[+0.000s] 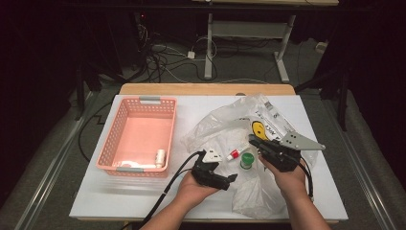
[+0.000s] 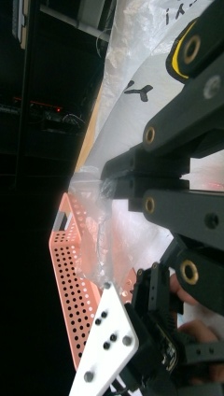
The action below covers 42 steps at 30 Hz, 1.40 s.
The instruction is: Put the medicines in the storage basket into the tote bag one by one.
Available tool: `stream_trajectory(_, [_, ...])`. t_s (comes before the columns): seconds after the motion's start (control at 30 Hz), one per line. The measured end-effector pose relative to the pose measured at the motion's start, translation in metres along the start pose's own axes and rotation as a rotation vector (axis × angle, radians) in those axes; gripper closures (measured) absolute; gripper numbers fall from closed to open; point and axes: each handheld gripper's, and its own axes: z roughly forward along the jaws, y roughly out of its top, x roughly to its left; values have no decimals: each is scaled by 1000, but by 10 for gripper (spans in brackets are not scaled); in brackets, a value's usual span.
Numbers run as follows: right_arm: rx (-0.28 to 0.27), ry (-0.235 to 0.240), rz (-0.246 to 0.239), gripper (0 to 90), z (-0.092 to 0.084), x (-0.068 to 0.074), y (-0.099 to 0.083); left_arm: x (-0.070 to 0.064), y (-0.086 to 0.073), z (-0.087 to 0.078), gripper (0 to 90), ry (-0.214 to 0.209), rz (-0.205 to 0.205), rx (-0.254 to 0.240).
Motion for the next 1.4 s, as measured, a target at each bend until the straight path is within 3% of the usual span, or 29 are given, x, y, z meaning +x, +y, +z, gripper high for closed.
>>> stream_trajectory(0.1, [-1,-1,-2,900,0,0,0,-2,-1,-6,0,10,2,4])
stream_trajectory(0.37, [2,0,1,900,1,1,0,-11,-3,-32,0,13,32,-9])
stream_trajectory(0.5, [-1,-1,-3,900,0,1,1,-14,-8,-45,0,-19,16,-44])
stream_trajectory(0.57, [-2,0,-5,900,0,1,1,-15,-10,-48,0,-28,11,-31])
stream_trajectory(0.63, [-1,1,-1,900,0,1,1,-15,-10,-53,0,-11,35,-8])
stream_trajectory(0.73, [-2,0,-2,900,-1,1,1,-12,-10,-63,0,-18,13,-21])
stream_trajectory(0.83, [-7,-3,3,900,-2,0,1,-9,-11,-75,0,3,20,-20])
stream_trajectory(1.1, [-9,-1,7,900,-3,-1,1,5,-19,-107,0,56,-18,-58])
stream_trajectory(1.4, [-4,0,11,900,-2,-1,0,28,-26,-140,0,153,-66,-100])
